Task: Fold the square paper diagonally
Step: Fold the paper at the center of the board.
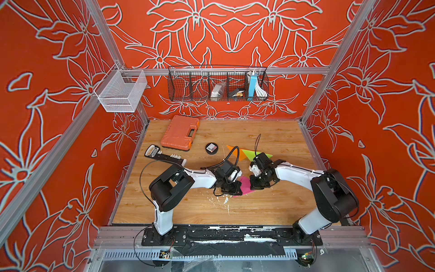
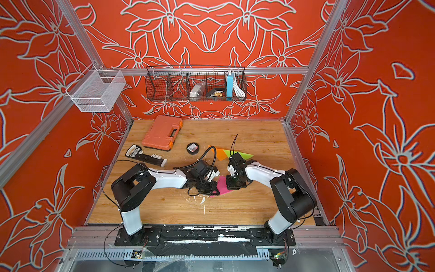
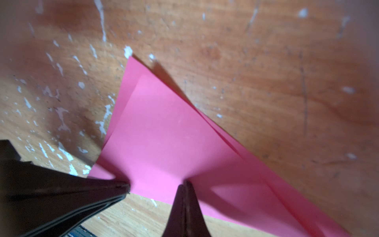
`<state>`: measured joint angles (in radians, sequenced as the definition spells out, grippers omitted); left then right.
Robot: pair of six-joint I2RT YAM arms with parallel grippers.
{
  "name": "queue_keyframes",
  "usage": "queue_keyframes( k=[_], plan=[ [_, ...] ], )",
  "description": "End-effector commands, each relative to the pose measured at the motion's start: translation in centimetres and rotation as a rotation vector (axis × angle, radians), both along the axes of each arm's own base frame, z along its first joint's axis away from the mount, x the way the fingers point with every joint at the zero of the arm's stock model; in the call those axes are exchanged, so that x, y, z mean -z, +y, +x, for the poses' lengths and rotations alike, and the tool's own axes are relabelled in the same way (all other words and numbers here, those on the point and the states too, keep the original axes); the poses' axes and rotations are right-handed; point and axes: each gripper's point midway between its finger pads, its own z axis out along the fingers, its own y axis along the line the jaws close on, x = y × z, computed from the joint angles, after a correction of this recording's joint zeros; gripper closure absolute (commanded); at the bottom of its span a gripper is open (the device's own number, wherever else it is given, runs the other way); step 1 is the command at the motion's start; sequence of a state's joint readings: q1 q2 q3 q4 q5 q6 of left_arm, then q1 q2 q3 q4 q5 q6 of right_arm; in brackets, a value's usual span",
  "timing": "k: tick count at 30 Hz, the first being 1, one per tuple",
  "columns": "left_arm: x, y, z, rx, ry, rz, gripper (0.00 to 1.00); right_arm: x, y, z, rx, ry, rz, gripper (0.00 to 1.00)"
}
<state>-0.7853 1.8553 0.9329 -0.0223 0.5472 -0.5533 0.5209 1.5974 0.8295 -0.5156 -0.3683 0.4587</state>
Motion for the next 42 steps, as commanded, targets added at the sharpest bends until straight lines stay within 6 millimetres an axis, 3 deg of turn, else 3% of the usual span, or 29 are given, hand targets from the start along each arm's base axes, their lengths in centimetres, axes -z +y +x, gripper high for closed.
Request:
queue_keyframes(
  k=[1,30,33,35,37,39,42],
  plan=[
    [5.9,6.5,-4.3,-0.034,0.161,0.289,1.00,2.8,-1.9,0.1,0.017,0.006,-0.104,1.00],
    [7.0,12.4,-9.0,-0.131,0.217,0.277,1.00,2.4,-1.8,2.5,0.062,-0.004,-0.056,1.00],
    [5.1,11.6,-7.8,-0.134,0.148,0.216,1.00,0.5,0.0,3.4,0.048,-0.053,0.057,1.00],
    [2.6,11.3,-6.2,-0.138,0.050,0.190,1.00,-2.0,1.7,4.3,0.032,-0.105,0.185,1.00],
    [-0.7,11.4,-4.0,-0.157,-0.093,0.186,1.00,-4.9,2.1,5.4,0.048,-0.180,0.254,1.00],
    [-4.2,12.1,-1.7,-0.197,-0.245,0.172,1.00,-7.8,1.9,6.6,0.068,-0.266,0.306,0.98],
    [-8.7,15.2,2.0,-0.327,-0.465,0.181,1.00,-11.1,-0.2,8.5,0.144,-0.380,0.324,0.92]
  ],
)
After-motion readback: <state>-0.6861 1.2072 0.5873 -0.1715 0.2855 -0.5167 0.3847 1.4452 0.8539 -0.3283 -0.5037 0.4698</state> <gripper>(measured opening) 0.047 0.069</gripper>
